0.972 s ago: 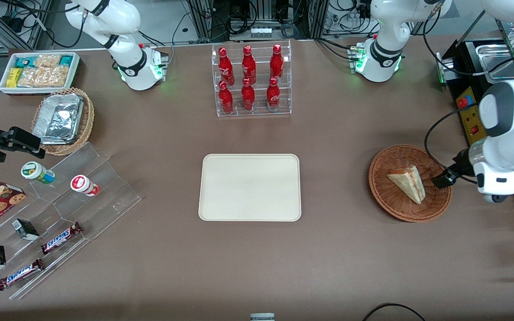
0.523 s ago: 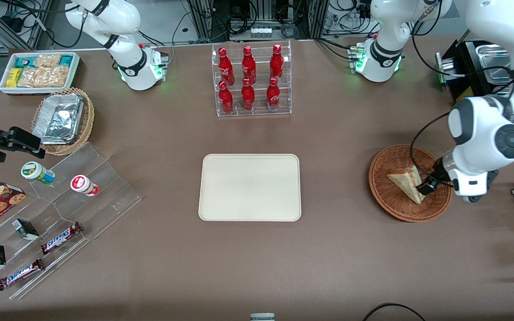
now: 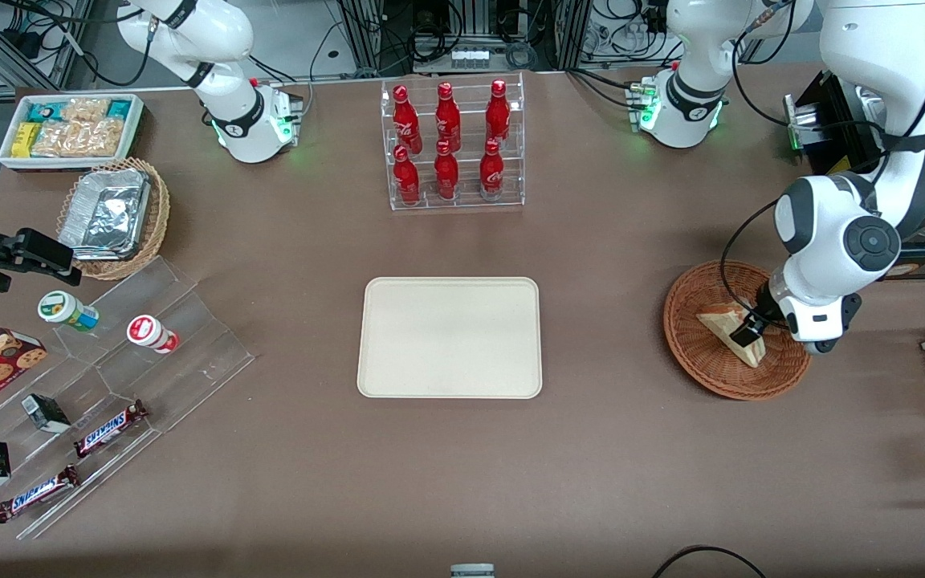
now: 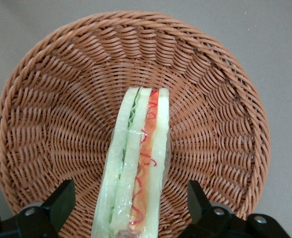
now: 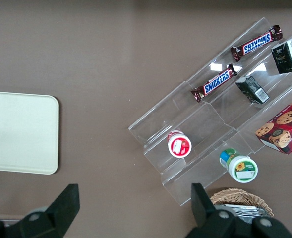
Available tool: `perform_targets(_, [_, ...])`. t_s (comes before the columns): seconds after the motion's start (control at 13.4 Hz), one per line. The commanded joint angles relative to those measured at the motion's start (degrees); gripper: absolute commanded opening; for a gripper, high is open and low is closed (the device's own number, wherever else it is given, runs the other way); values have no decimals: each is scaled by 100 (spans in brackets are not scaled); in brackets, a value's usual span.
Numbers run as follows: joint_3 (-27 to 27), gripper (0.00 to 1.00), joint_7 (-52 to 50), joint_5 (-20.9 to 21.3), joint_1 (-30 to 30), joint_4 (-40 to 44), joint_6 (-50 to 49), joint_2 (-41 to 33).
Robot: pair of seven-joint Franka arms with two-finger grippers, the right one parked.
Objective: Place sandwich from basket to tray
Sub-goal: 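Lower the left gripper around the wrapped sandwich and close it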
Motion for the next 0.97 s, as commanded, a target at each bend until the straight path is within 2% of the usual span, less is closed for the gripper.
perform_targets(0.0, [-1, 100, -136, 38, -79, -343, 388, -85])
perform_targets(0.15, [-1, 100, -136, 38, -115, -361, 389, -50])
perform_targets(0.22, [-1, 95, -145, 38, -124, -353, 397, -32])
perform_targets(0.3, [-1, 65, -224, 29, -115, -344, 389, -41])
perform_targets(0.37, [-1, 25, -250, 29, -106, -344, 389, -49])
perform_targets(0.45, [-1, 0, -242, 38, -115, -335, 371, -49])
perform_targets(0.67, [-1, 0, -85, 56, -106, -160, -135, -329])
perform_targets(0.9, [-36, 0, 162, 47, -377, 707, -1759, -638])
